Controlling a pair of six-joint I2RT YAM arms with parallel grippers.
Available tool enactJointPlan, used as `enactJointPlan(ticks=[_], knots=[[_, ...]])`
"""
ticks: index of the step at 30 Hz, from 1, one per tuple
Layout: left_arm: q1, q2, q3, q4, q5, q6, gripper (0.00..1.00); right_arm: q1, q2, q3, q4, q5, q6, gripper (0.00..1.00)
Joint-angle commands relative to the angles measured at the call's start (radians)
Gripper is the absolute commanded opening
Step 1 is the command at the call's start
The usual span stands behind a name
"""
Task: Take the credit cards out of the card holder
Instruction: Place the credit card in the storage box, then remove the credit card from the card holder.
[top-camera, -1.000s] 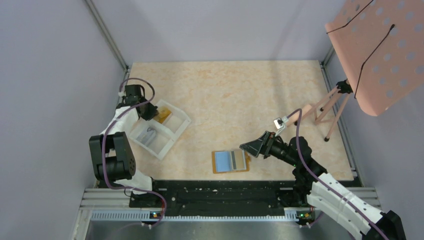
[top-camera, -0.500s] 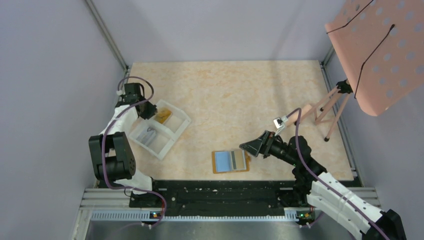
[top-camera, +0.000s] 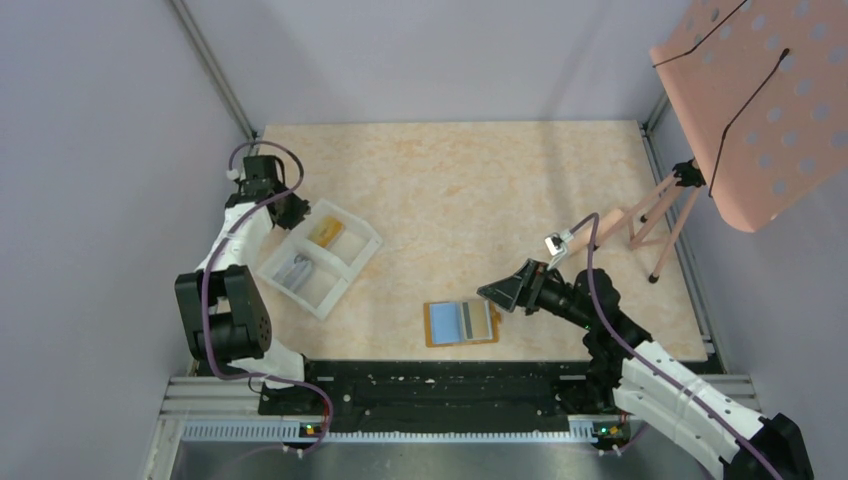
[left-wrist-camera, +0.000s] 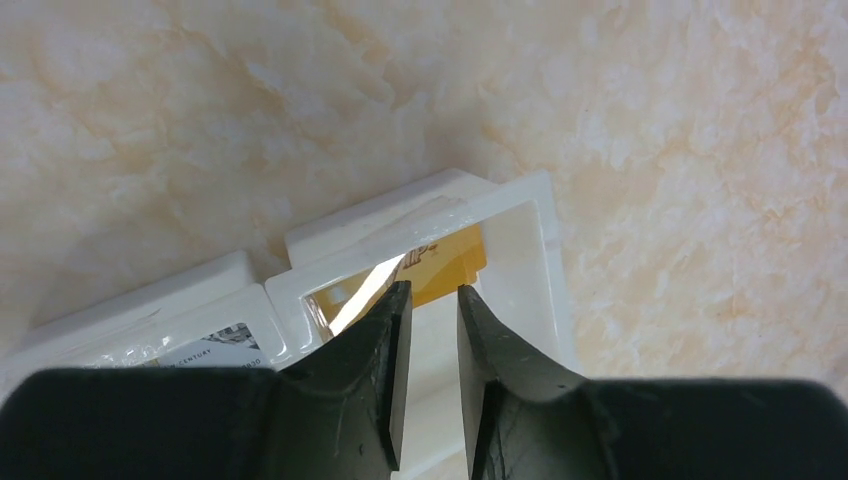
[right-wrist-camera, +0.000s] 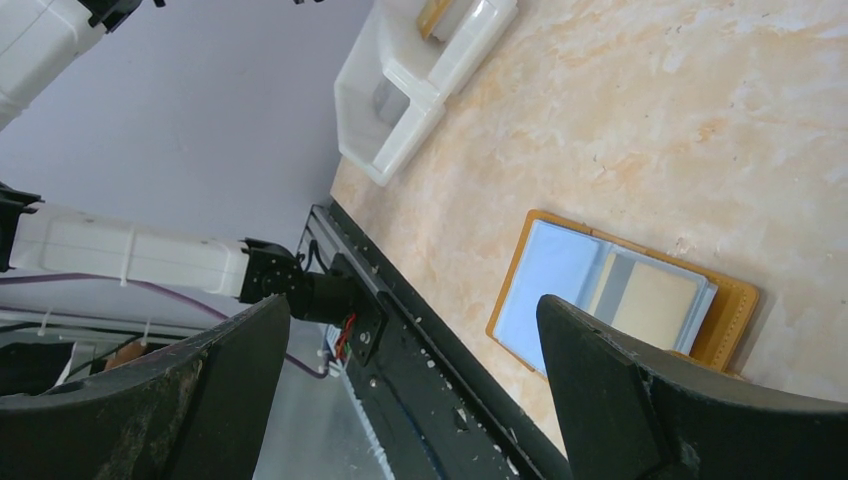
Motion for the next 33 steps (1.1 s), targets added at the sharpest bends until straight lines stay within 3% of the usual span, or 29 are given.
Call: enactJointPlan(ticks=[1,9,14,19,27,33], knots=[[0.000,-0.063,0.057,-0.017,0.047,0.034,0.31,-0.009,0.002,0.038,-0.007,-0.005,-0.011,0.93],[-0.092,-0.161,0.053,-0.057,0.242,0.128,0.66,-0.009,0.054,0.069,-0.129,0.021,-0.045,0.92],[-0.267,-0.240,0.045,-0.164,0.234,0.189,0.81,-0.009,0.094,0.074,-0.168,0.020,-0.041,0.90],[-0.396,-0.351,-0.077,-0.137,0.348,0.198,0.81,-0.009,0.116,0.089,-0.249,0.042,-0.056,0.89],[-0.517,-0.501,-0.372,0.049,0.481,0.070,0.77,-0.010,0.117,0.093,-0.368,0.095,-0.078,0.88],[-0.571,-0.536,-0.498,0.156,0.459,-0.014,0.71,-0.006,0.119,0.083,-0.328,0.042,-0.045,0.74]])
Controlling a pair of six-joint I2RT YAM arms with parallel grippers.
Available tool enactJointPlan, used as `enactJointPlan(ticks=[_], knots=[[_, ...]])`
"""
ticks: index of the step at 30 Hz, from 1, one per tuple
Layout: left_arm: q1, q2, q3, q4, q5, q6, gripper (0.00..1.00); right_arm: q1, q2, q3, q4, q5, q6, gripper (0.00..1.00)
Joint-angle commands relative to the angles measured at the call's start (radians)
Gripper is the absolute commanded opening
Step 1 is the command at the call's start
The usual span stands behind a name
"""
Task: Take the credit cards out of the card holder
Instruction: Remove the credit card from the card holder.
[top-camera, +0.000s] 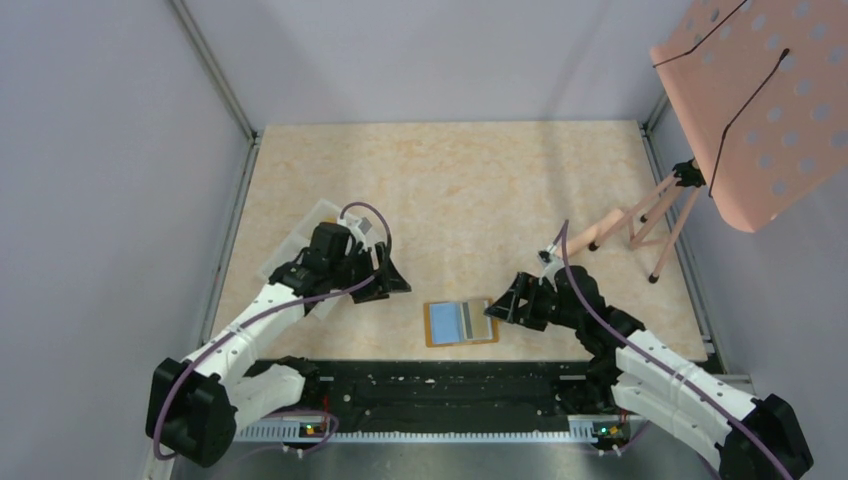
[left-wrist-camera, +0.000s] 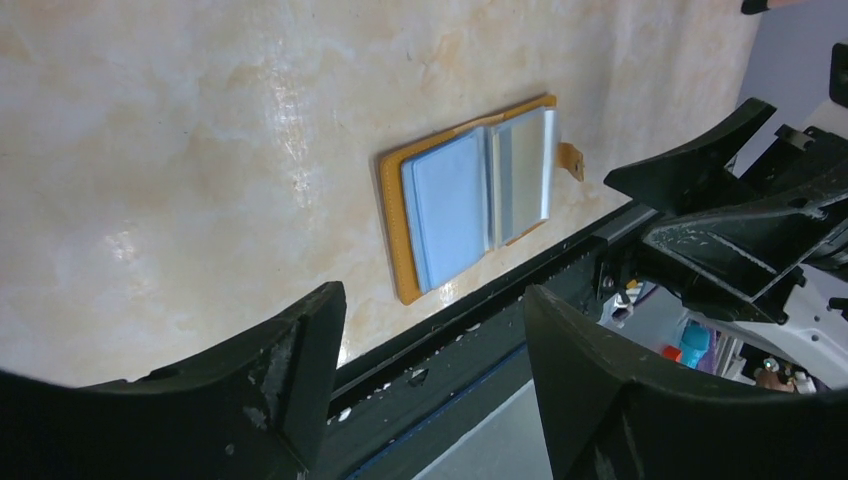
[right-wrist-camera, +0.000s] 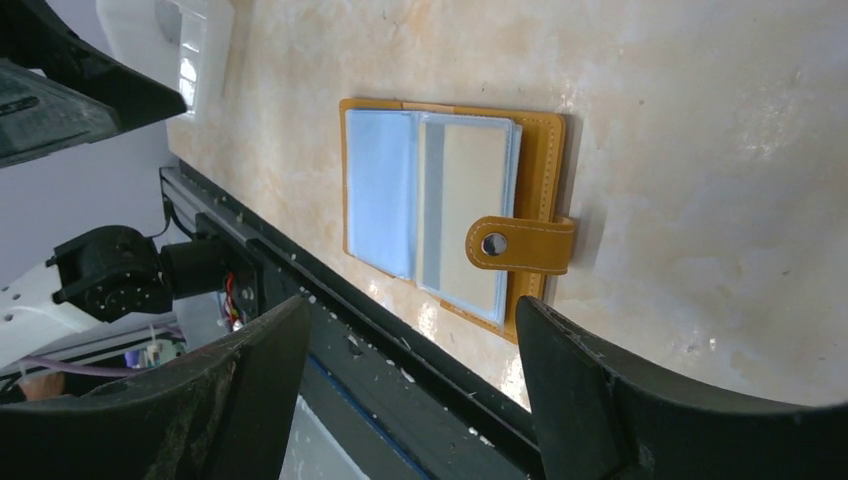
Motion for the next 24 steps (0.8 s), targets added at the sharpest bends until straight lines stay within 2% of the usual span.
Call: enactJointPlan(ticks=[1,5,10,14,19,24], knots=[[-0.033,-0.038,-0.061,0.168,0.015,-0.088,0.70,-0.001,0.004,0.042,0.042,-0.028,0.022,0.72],[-0.078,-0.020,-0.095,0.236,0.001,-0.123,0.64,0.022,0.019,0.043,0.060,-0.007,0.034,0.64],[-0.157,0.078,-0.106,0.320,0.002,-0.155,0.54,0.066,0.091,0.068,0.089,0.005,0.027,0.47],[-0.242,0.162,-0.099,0.396,-0.006,-0.189,0.49,0.126,0.146,0.093,0.127,0.049,0.030,0.42],[-0.337,0.241,-0.086,0.501,-0.049,-0.239,0.46,0.138,0.205,0.111,0.140,0.100,0.009,0.38],[-0.373,0.316,-0.106,0.592,-0.091,-0.281,0.44,0.138,0.253,0.123,0.140,0.149,-0.025,0.36]])
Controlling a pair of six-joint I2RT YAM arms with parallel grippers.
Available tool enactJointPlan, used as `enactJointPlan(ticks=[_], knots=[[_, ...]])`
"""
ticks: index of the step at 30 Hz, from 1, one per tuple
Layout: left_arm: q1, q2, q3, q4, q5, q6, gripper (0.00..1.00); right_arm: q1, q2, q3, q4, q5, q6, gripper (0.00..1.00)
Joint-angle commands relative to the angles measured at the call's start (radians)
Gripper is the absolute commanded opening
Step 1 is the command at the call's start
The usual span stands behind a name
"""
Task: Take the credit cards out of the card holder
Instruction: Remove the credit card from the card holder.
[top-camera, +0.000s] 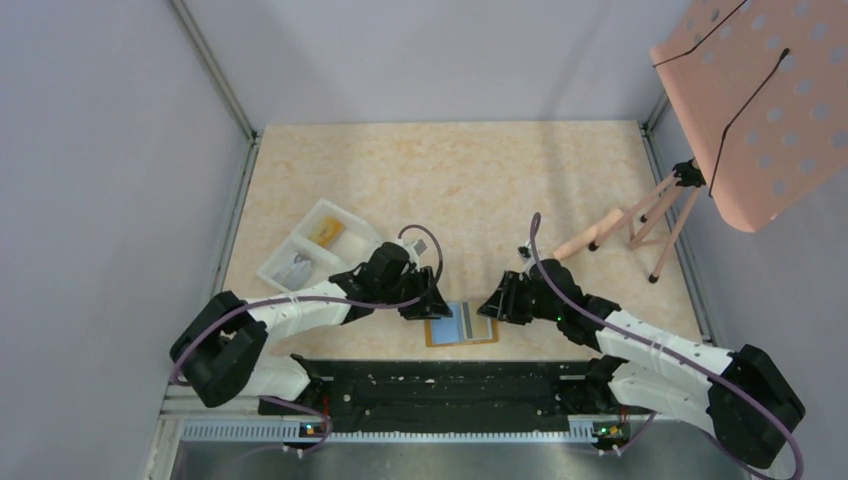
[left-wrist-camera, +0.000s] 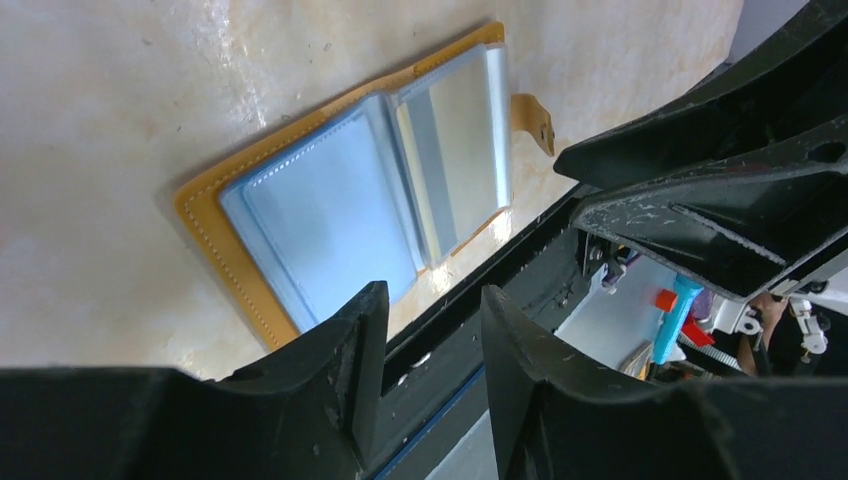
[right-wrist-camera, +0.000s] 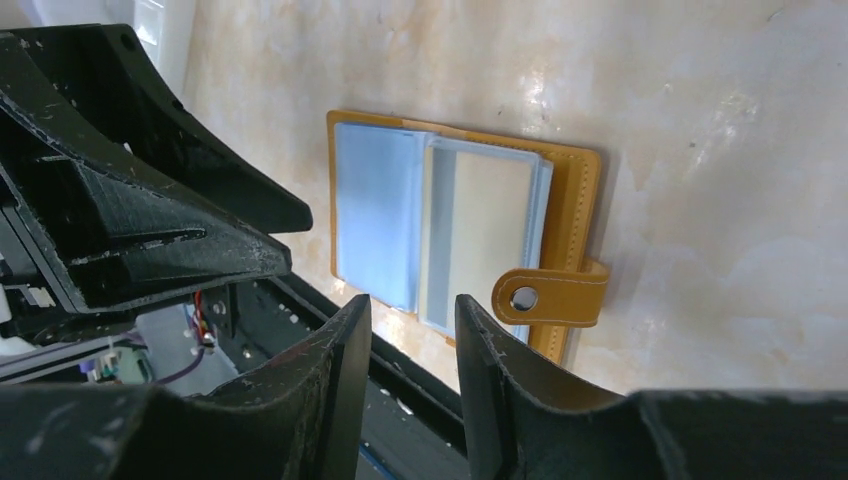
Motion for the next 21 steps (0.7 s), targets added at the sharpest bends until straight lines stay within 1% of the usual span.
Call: enactJointPlan(ticks=[1,6,13,21], knots=[[-0.018,0.054,-0.013,0.172,-0.043,-0.059,0.44,0.009,0.037,0.041,0.062,0.049,-0.036,0.36],[-0.025,0.107,-0.033,0.230,-0.056,-0.084,0.42,0.009,0.089,0.022,0.142,0.018,-0.034,0.32],[-0.042,0.170,-0.039,0.267,-0.057,-0.100,0.41,0.009,0.137,-0.012,0.122,0.064,-0.046,0.30],[-0.056,0.186,-0.037,0.268,-0.071,-0.102,0.39,0.009,0.177,-0.053,0.129,0.067,-0.056,0.30]])
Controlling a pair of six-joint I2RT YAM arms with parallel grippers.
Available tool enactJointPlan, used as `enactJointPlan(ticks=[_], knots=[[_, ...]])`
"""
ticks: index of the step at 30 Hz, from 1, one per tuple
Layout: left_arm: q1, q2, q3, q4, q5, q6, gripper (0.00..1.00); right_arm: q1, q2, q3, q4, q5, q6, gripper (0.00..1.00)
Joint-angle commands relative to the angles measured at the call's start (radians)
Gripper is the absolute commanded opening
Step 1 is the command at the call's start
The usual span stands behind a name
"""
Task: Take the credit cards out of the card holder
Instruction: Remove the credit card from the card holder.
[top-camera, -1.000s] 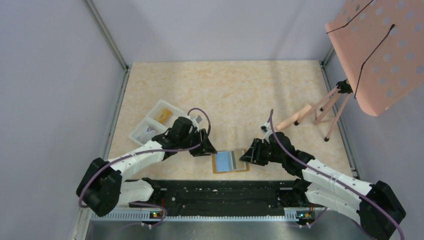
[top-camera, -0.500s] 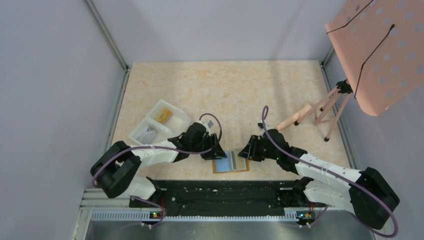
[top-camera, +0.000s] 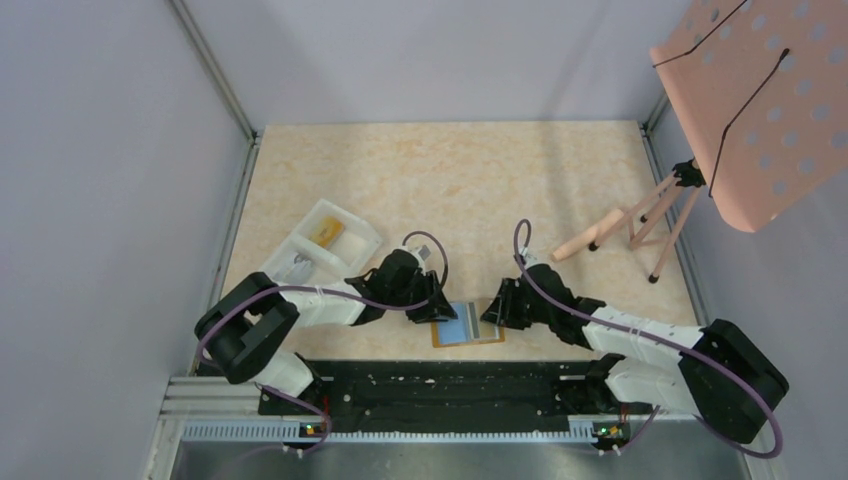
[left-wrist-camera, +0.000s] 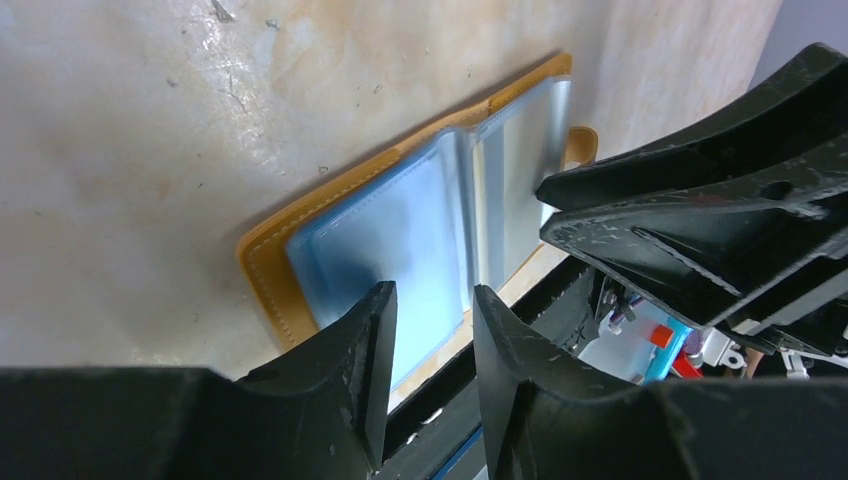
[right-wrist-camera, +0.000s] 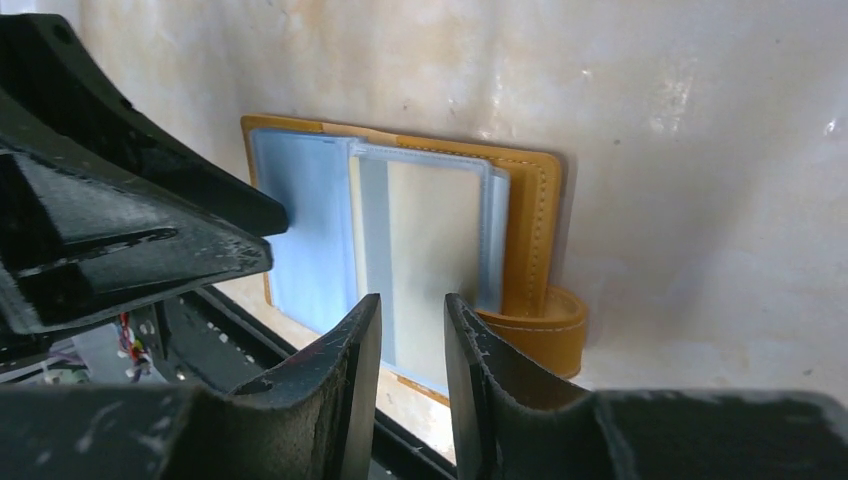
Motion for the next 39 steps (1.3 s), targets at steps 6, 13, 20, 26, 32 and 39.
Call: enactJointPlan(ticks=[6,13,20,26,32,39], knots=[[-0.026,0.039,0.008,0.076,-0.017,-0.006,0.39,0.009,0.010,-0.033,0.010,0.026,-0.018,0.29],[-0.029,0.054,0.029,0.005,-0.073,0.013,0.37,0.009,-0.070,0.033,-0.127,0.102,-0.032,0.32],[-0.029,0.056,0.025,-0.012,-0.071,0.020,0.38,0.008,-0.047,0.017,-0.143,0.113,-0.045,0.33],[-0.030,0.054,0.017,0.031,-0.038,0.009,0.38,0.009,-0.038,-0.018,-0.066,0.067,-0.026,0.29],[-0.030,0.047,0.023,0.036,-0.029,0.010,0.38,0.009,-0.019,-0.041,-0.013,0.040,-0.017,0.20],[-0.031,0.068,0.022,0.048,-0.021,0.005,0.38,0.009,-0.044,-0.072,0.075,-0.025,0.016,0.18]])
